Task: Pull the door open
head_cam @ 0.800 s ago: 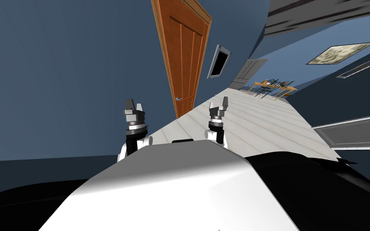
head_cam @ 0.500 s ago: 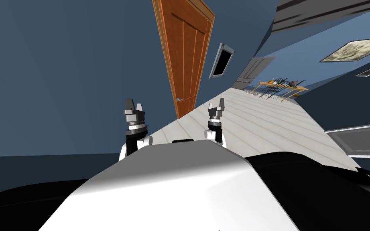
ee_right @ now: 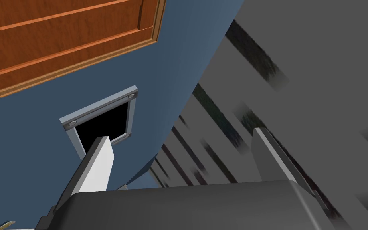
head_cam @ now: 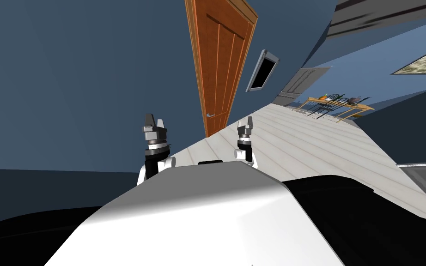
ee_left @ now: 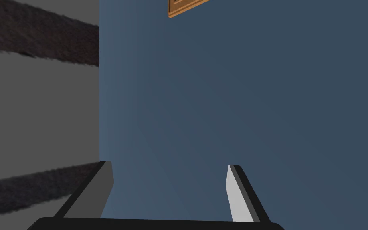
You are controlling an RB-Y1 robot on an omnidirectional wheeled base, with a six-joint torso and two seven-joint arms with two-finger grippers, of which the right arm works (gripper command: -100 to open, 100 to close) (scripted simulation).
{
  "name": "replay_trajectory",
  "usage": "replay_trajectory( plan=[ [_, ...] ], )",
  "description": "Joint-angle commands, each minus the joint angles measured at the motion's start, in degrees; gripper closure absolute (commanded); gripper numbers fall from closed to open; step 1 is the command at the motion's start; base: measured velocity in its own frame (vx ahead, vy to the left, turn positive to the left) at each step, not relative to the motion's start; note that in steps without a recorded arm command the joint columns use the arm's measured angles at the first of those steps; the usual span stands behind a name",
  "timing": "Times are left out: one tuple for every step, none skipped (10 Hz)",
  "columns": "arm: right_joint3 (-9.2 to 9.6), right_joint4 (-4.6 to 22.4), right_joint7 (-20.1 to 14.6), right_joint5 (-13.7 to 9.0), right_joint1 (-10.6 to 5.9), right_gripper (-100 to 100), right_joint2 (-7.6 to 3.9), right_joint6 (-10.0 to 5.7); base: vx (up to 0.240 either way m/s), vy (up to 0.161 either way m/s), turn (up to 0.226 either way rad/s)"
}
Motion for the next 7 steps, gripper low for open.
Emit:
replay_trajectory(
  plan=[
    [-0.14,2.4,0.2,-0.2,-0.87,-100,-0.44,-0.49,0.074,-0.030,0.144],
    [-0.26,4.1,0.2,-0.3,-1.45,-100,-0.74,-0.92,0.084,-0.026,0.132],
    [-0.39,5.7,0.3,-0.4,-2.03,-100,-1.05,-1.36,0.078,-0.030,0.137],
    [-0.52,7.3,0.4,-0.5,-2.64,-100,-1.35,-1.81,0.075,-0.041,0.118],
    [-0.52,7.5,0.4,-0.5,-2.64,-100,-1.35,-1.81,0.052,-0.029,0.057],
    [-0.67,9.5,0.5,-0.7,-3.31,-100,-1.66,-2.31,0.049,-0.019,0.103],
    [-0.81,11.1,0.6,-0.8,-3.99,-100,-1.97,-2.82,0.067,-0.033,0.200]
  ],
)
